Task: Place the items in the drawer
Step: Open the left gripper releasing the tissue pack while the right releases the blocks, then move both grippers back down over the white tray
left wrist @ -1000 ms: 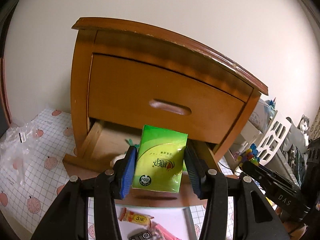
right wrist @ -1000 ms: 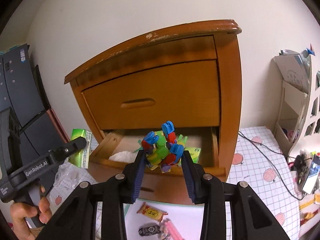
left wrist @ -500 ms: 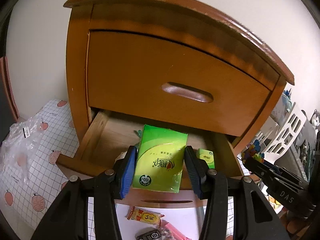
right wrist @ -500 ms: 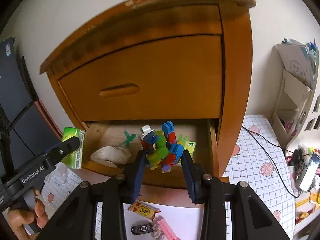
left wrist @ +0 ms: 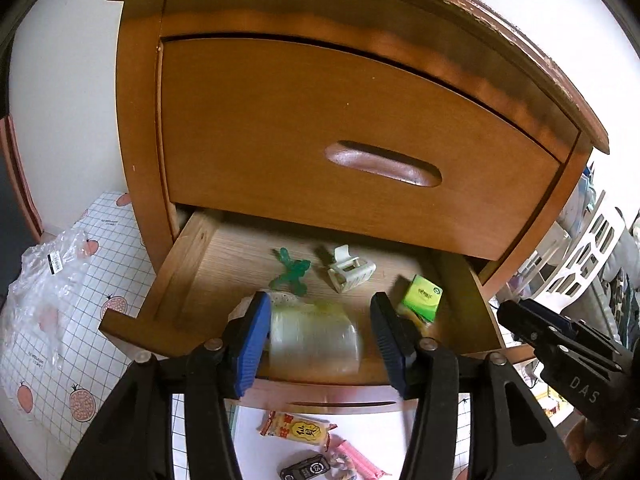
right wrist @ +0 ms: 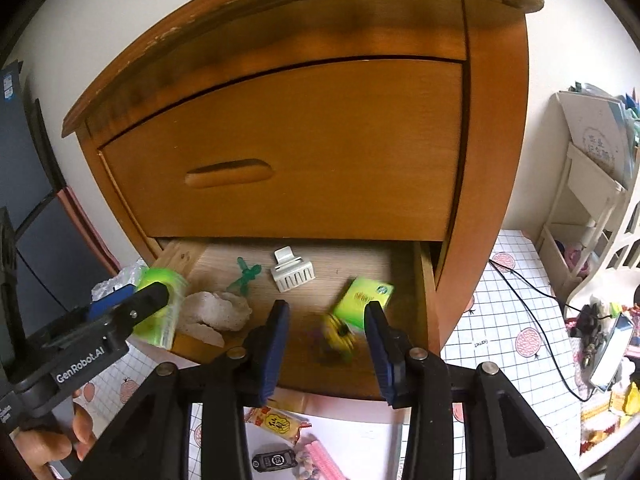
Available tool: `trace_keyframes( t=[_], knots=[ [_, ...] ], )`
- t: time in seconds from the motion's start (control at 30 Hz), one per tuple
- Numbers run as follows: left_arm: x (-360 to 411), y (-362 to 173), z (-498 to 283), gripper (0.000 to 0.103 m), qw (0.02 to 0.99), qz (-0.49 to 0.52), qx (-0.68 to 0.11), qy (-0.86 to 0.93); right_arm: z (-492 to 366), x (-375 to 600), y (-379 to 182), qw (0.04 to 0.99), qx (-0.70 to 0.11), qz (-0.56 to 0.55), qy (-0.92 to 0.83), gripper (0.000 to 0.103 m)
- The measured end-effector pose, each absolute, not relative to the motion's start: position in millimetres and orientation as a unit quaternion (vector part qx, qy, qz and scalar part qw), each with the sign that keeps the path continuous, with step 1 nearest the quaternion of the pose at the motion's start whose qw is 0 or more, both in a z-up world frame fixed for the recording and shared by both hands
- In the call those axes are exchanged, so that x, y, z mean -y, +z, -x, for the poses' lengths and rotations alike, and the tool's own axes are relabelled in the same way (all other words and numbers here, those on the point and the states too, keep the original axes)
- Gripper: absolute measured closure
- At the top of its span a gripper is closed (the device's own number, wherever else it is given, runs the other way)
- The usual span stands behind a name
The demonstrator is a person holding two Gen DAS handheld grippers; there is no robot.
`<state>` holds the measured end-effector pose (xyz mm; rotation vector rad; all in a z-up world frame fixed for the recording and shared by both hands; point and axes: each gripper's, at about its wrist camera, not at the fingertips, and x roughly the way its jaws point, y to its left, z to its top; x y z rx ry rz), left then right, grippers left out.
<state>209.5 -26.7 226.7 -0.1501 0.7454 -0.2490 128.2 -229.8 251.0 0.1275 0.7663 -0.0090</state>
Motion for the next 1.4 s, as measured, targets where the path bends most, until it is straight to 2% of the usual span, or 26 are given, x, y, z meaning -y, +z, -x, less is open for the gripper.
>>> trace_keyframes(
  t=[0.13, 0.2, 0.4, 0.47, 0.6, 0.67, 0.77, 1.4],
  knots=[
    [25.7, 228.8, -210.8, 0.036, 0.921, 0.075, -0.363, -0.120, -127.9, 231.1, 251.5, 0.924, -0.377, -0.058, -0.008, 0.058],
    [25.0, 229.7, -210.8, 0.031, 0.921, 0.075, -0.363, -0.117, -128.1, 231.2, 251.5, 0.923, -0.379, -0.057, -0.008, 0.043],
    [21.9, 229.8, -210.9, 0.026, 0.922, 0.073, -0.365, -0.106, -127.8, 230.7, 249.7, 0.923, -0.381, -0.055, -0.008, 0.032],
    [19.9, 229.4, -210.7, 0.016, 0.923, 0.074, -0.364, -0.101, -127.4, 230.5, 248.4, 0.923, -0.381, -0.055, -0.007, 0.027],
    [16.6, 227.9, -211.5, 0.015, 0.925, 0.074, -0.362, -0.092, -126.7, 229.9, 246.9, 0.923, -0.381, -0.049, -0.007, 0.017],
    [16.3, 227.6, -211.5, 0.000, 0.927, 0.071, -0.358, -0.084, -126.6, 230.7, 246.5, 0.923, -0.380, -0.050, -0.009, 0.010],
    [14.2, 227.1, -209.6, 0.000, 0.932, 0.073, -0.346, -0.082, -125.3, 232.1, 246.6, 0.925, -0.377, -0.055, -0.008, 0.002],
    [8.9, 228.1, -172.3, 0.000, 0.946, 0.085, -0.298, -0.098, -101.3, 234.1, 245.0, 0.934, -0.351, -0.068, 0.003, 0.000]
  ],
)
